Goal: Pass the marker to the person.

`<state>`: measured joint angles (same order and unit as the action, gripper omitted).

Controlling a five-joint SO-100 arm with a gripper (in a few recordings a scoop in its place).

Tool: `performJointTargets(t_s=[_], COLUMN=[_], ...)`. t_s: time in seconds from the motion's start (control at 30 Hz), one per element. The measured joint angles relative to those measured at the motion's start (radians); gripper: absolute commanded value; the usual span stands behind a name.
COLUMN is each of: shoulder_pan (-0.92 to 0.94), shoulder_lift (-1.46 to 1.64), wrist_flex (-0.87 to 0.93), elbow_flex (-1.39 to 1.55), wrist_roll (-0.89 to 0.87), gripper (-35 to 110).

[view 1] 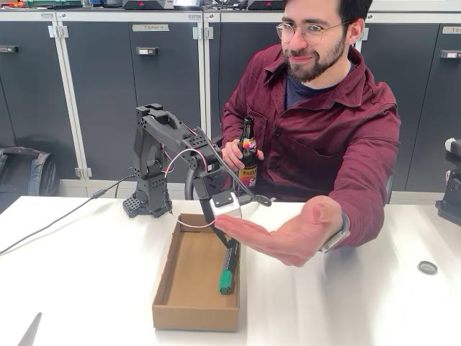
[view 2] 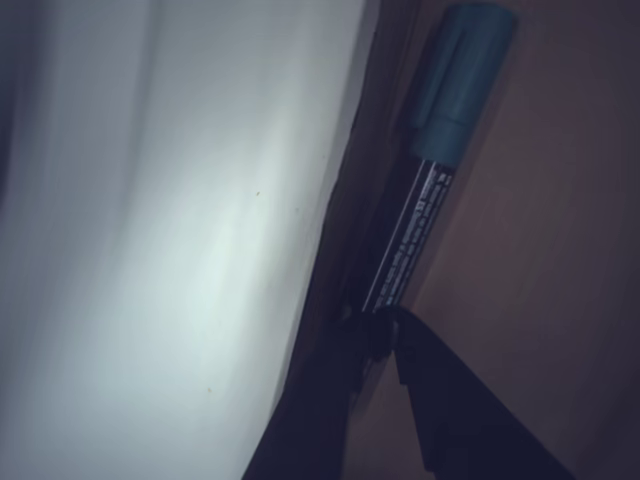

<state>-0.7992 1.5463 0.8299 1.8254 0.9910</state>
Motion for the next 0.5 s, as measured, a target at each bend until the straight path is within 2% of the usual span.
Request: performJointTargets(t_s=[0.5], shoulder_pan=[0.052], shoulder_lift=[-0.083], wrist_flex=[-0.127], elbow_flex=[0.015], wrist_roll=[-0.034], gripper=[-5])
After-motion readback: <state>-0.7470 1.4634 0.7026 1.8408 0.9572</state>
